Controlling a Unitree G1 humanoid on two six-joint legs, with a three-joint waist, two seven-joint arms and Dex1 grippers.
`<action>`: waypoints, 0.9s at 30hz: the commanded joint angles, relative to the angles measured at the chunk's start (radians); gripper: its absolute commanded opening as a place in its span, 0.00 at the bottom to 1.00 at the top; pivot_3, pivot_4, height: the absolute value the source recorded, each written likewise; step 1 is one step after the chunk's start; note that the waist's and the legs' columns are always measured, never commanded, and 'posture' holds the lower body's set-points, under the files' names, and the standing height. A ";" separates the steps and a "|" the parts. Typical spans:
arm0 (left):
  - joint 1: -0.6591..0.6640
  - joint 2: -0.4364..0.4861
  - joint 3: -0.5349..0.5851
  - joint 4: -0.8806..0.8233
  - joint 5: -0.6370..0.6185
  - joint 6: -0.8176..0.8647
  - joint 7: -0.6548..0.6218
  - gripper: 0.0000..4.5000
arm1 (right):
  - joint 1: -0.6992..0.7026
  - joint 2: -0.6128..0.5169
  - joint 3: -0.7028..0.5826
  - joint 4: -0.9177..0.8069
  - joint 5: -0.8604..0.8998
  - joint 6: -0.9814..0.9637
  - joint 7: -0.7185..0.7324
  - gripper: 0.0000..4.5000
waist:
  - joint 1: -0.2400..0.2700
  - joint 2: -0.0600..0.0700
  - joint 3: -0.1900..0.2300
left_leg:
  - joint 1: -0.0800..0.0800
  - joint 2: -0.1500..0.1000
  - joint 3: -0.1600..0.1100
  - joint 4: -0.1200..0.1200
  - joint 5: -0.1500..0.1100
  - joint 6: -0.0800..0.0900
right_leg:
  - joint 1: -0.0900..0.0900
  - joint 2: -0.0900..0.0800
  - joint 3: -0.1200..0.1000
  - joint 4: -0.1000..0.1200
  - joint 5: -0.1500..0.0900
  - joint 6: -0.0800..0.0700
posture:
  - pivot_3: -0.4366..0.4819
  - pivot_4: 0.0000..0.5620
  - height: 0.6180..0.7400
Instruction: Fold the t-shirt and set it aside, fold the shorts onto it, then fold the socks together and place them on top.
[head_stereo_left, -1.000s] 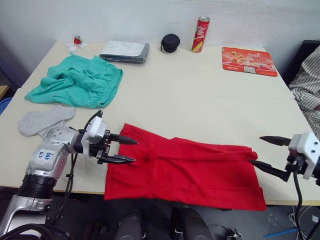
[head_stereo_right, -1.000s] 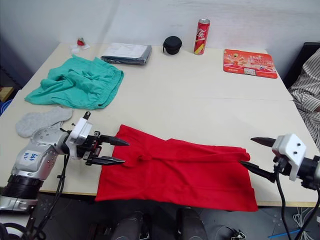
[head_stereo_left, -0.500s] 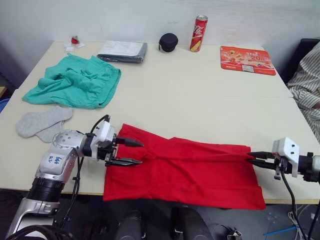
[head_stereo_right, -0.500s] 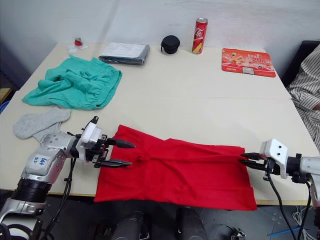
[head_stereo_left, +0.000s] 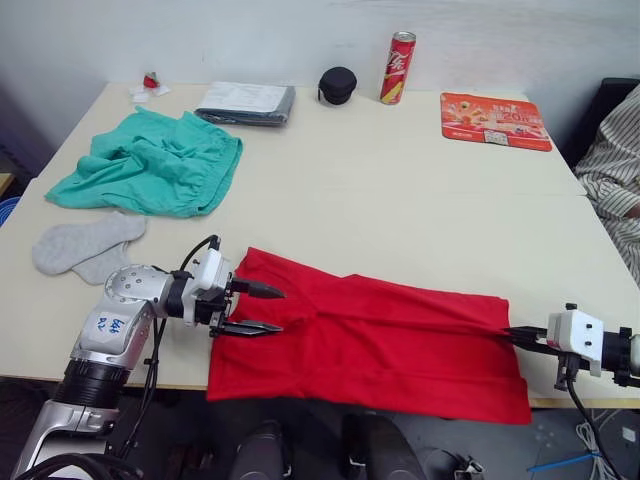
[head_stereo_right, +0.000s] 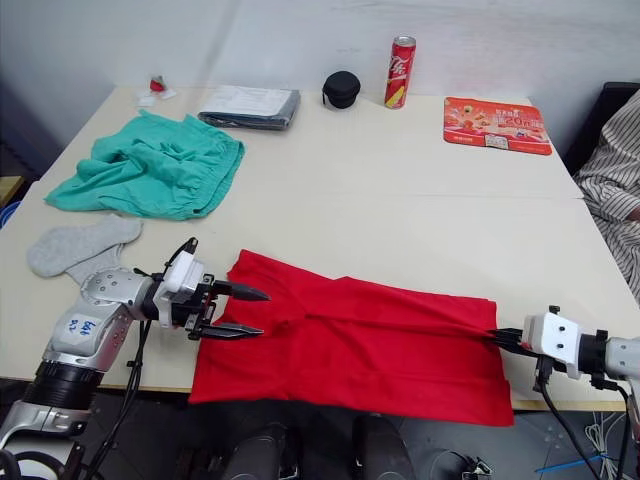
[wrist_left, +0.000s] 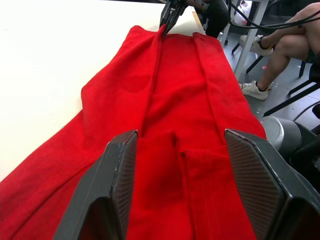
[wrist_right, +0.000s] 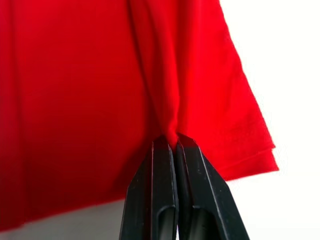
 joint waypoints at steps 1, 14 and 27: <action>0.012 0.011 0.017 0.005 0.011 -0.015 0.001 0.64 | -0.011 0.020 -0.003 0.032 0.012 -0.029 -0.024 0.00 | -0.003 0.000 0.000 | 0.000 0.000 0.000 0.000 0.000 0.000 | 0.000 0.000 0.000 0.000 0.000 0.000 | 0.48 0.27 1.00; 0.045 0.022 0.127 0.014 -0.035 0.092 0.115 0.64 | 0.425 -0.081 -0.259 -0.518 0.424 0.514 0.019 0.64 | 0.008 0.002 0.001 | -0.001 0.000 -0.002 -0.002 -0.001 0.001 | 0.000 -0.002 -0.001 -0.001 0.000 -0.001 | 0.48 0.27 1.00; -0.068 -0.184 0.022 0.051 0.128 0.111 0.426 0.01 | 0.075 0.220 0.067 -0.711 0.206 0.715 -0.425 0.00 | 0.008 0.000 -0.001 | -0.002 0.000 -0.002 -0.002 0.000 -0.001 | -0.002 -0.001 -0.002 -0.001 0.001 -0.002 | 0.48 0.27 1.00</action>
